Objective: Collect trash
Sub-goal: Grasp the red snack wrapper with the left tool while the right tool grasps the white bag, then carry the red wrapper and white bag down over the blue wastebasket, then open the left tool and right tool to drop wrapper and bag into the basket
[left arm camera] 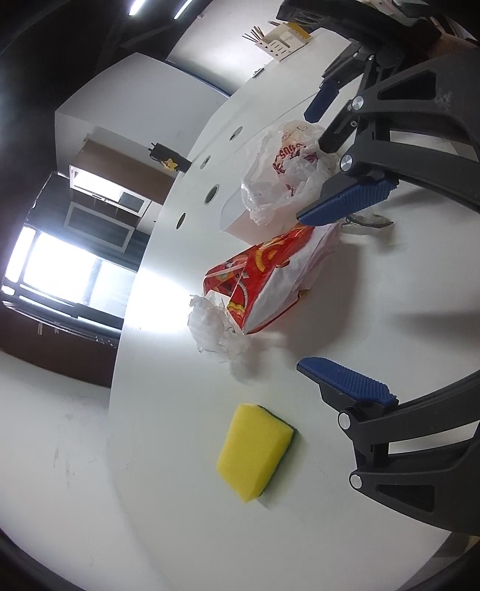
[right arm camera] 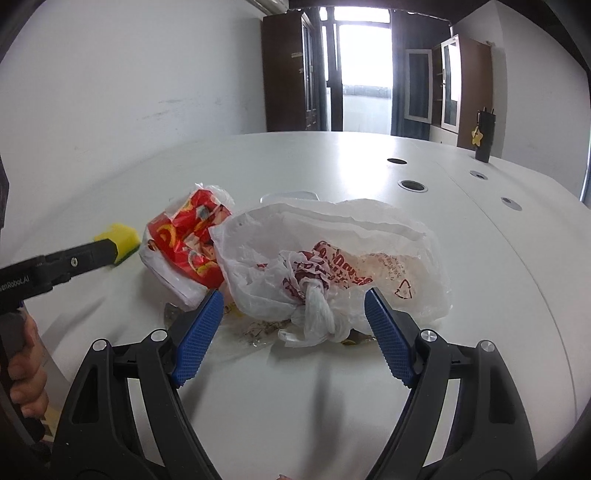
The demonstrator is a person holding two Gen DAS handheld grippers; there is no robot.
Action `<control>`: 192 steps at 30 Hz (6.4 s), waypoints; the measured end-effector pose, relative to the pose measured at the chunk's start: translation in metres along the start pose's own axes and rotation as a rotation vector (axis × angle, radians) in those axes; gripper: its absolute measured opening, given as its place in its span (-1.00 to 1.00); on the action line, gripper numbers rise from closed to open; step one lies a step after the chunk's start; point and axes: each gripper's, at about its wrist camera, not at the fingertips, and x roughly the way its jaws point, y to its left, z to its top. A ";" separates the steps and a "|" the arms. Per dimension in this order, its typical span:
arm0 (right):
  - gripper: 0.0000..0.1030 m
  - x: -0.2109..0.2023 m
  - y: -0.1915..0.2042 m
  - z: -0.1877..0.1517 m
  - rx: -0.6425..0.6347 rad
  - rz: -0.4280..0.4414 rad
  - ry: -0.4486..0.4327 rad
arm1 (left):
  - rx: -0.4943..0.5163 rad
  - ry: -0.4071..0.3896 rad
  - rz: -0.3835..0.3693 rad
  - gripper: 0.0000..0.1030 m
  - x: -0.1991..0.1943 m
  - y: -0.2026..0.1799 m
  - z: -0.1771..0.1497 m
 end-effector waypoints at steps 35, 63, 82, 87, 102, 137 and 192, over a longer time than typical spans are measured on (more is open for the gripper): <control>-0.86 -0.058 -0.022 -0.022 0.140 0.048 -0.069 | 0.114 -0.179 -0.017 -0.72 -0.059 -0.018 0.000; -0.86 -0.153 0.067 -0.094 -0.021 0.135 -0.082 | 0.225 -0.220 -0.096 -0.74 -0.190 0.025 -0.102; -0.86 -0.148 0.087 -0.202 -0.123 0.087 0.128 | 0.252 0.000 -0.073 -0.77 -0.149 0.049 -0.192; -0.86 -0.118 0.080 -0.219 -0.071 0.102 0.205 | 0.194 0.067 -0.050 -0.77 -0.120 0.064 -0.207; -0.86 -0.021 0.066 -0.242 -0.031 0.021 0.357 | 0.076 0.282 -0.021 -0.77 -0.003 0.094 -0.233; -0.85 0.158 0.050 -0.276 0.136 0.049 0.679 | -0.052 0.498 0.065 -0.77 0.152 0.130 -0.221; -0.28 0.304 0.024 -0.322 0.337 0.048 0.927 | -0.031 0.703 0.153 -0.36 0.258 0.128 -0.226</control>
